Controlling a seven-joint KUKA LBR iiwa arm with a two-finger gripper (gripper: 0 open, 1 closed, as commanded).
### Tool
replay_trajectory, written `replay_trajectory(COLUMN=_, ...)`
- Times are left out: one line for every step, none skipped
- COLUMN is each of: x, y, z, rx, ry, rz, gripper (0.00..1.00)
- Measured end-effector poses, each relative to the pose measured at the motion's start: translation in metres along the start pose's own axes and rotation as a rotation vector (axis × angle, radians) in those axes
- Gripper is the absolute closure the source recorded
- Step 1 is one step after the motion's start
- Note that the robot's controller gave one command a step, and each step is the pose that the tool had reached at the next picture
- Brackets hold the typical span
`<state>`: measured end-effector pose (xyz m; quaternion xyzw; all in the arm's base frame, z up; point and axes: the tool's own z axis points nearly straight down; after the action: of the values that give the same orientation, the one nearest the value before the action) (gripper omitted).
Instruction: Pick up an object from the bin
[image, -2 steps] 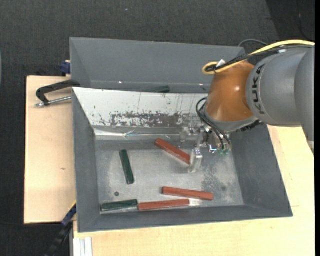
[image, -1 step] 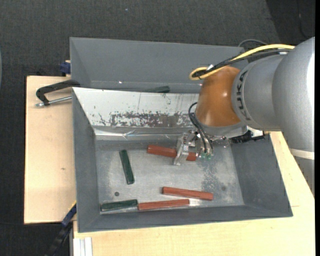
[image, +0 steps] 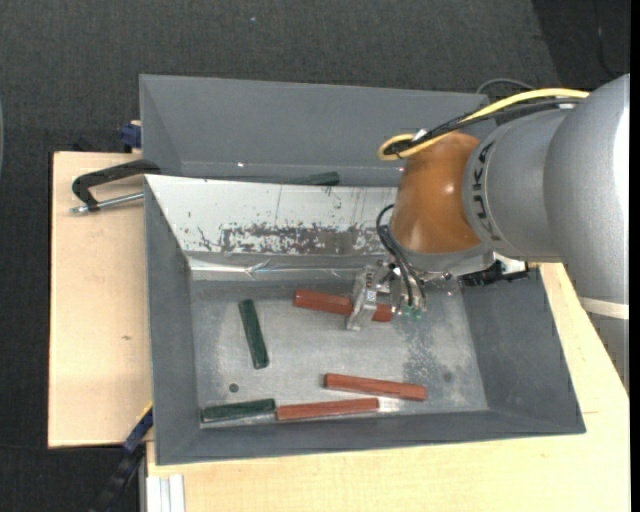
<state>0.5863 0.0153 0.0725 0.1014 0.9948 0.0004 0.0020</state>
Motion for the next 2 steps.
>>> replay_trajectory(x=-0.0001, y=0.0, z=-0.0005, rx=0.0, ry=0.0, rz=-0.001, gripper=1.0)
replay_trajectory(x=0.0009, y=-0.0001, z=-0.004, rx=0.0, ry=0.003, rz=-0.001, gripper=1.0)
